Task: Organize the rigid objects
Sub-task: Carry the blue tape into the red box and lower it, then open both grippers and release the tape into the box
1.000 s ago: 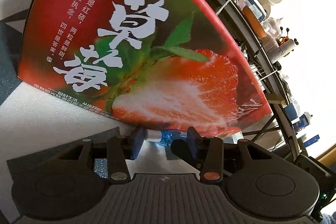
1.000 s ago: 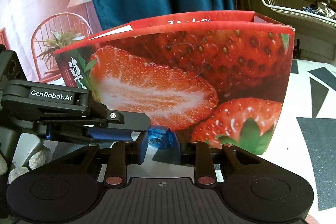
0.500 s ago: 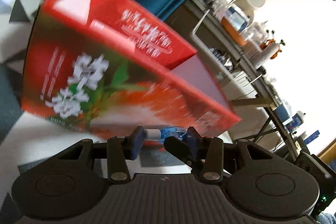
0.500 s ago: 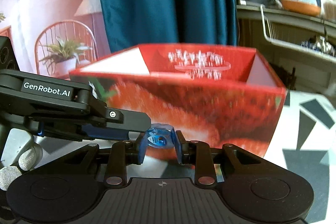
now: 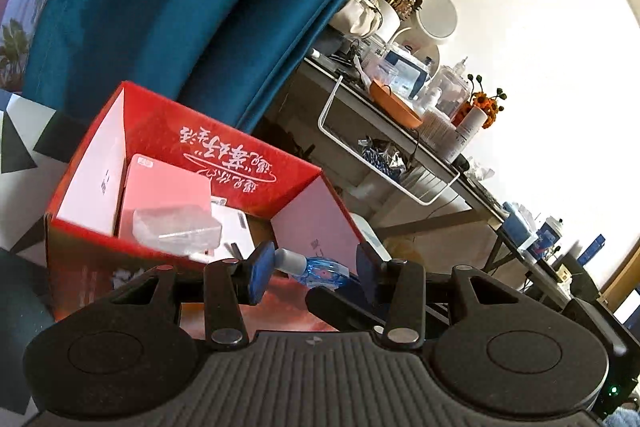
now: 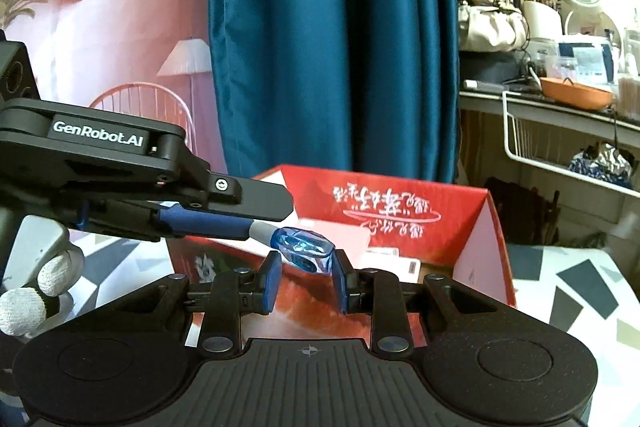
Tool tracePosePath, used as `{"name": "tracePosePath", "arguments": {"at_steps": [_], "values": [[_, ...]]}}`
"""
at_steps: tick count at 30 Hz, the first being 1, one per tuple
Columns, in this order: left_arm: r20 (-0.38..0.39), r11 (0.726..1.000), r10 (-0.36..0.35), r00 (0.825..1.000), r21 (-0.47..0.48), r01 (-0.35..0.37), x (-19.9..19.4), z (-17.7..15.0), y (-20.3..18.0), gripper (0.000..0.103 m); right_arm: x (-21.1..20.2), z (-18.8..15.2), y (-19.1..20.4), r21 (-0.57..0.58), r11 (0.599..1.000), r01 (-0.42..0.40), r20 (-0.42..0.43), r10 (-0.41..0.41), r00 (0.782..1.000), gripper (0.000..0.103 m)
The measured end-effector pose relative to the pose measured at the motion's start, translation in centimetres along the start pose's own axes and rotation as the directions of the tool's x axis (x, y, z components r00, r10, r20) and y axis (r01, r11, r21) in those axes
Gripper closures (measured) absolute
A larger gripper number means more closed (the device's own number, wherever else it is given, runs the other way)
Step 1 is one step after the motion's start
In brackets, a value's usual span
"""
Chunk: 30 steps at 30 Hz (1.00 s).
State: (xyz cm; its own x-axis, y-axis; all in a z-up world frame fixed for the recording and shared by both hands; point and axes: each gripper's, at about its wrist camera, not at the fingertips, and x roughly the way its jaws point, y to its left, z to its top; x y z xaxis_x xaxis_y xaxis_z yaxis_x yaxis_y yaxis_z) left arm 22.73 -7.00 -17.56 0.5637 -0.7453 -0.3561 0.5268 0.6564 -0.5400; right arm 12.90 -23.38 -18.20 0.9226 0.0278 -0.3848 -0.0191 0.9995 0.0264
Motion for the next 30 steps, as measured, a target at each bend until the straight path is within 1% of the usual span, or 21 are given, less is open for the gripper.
{"name": "tracePosePath", "arguments": {"at_steps": [3, 7, 10, 12, 15, 19, 24, 28, 30], "values": [[-0.010, 1.000, -0.001, 1.000, -0.003, 0.001, 0.4, 0.5, 0.0, 0.057, 0.1, 0.7, -0.4, 0.010, 1.000, 0.005, 0.010, -0.005, 1.000, 0.078], [-0.034, 1.000, 0.008, 0.999, 0.001, -0.008, 2.0, 0.9, 0.2, 0.057, 1.2, 1.6, -1.3, 0.017, 1.000, 0.023, -0.006, -0.023, 1.000, 0.078], [-0.060, 1.000, 0.025, 0.998, -0.013, -0.025, 3.7, 1.3, 0.7, 0.057, 2.7, 2.0, -2.1, 0.023, 0.999, 0.034, -0.035, -0.033, 0.999, 0.078], [-0.075, 0.999, 0.052, 0.996, 0.016, -0.051, 5.0, 1.6, 0.6, 0.057, 4.0, 2.4, -2.8, 0.007, 0.999, 0.033, -0.074, -0.032, 0.997, 0.078], [-0.103, 0.997, 0.076, 0.992, 0.025, -0.073, 6.9, 2.2, 0.7, 0.056, 5.7, 3.2, -4.2, 0.022, 0.999, 0.034, -0.121, -0.031, 0.992, 0.078], [-0.129, 0.994, 0.104, 0.986, 0.033, -0.100, 9.3, 2.9, 0.7, 0.056, 7.9, 3.9, -6.3, 0.061, 0.997, 0.039, -0.186, -0.027, 0.982, 0.078], [-0.164, 0.988, 0.153, 0.974, 0.040, -0.149, 12.0, 3.0, 1.0, 0.057, 10.6, 3.7, -7.9, 0.078, 0.996, 0.052, -0.263, -0.030, 0.964, 0.078], [-0.181, 0.972, 0.224, 0.958, 0.113, -0.206, 13.1, 2.4, 0.3, 0.057, 12.4, 2.9, -8.8, 0.127, 0.990, 0.055, -0.329, -0.010, 0.944, 0.077], [-0.192, 0.970, 0.232, 0.954, 0.119, -0.212, 13.4, 2.3, 0.3, 0.057, 12.8, 2.5, -9.1, 0.144, 0.988, 0.059, -0.346, -0.005, 0.938, 0.077]]}}
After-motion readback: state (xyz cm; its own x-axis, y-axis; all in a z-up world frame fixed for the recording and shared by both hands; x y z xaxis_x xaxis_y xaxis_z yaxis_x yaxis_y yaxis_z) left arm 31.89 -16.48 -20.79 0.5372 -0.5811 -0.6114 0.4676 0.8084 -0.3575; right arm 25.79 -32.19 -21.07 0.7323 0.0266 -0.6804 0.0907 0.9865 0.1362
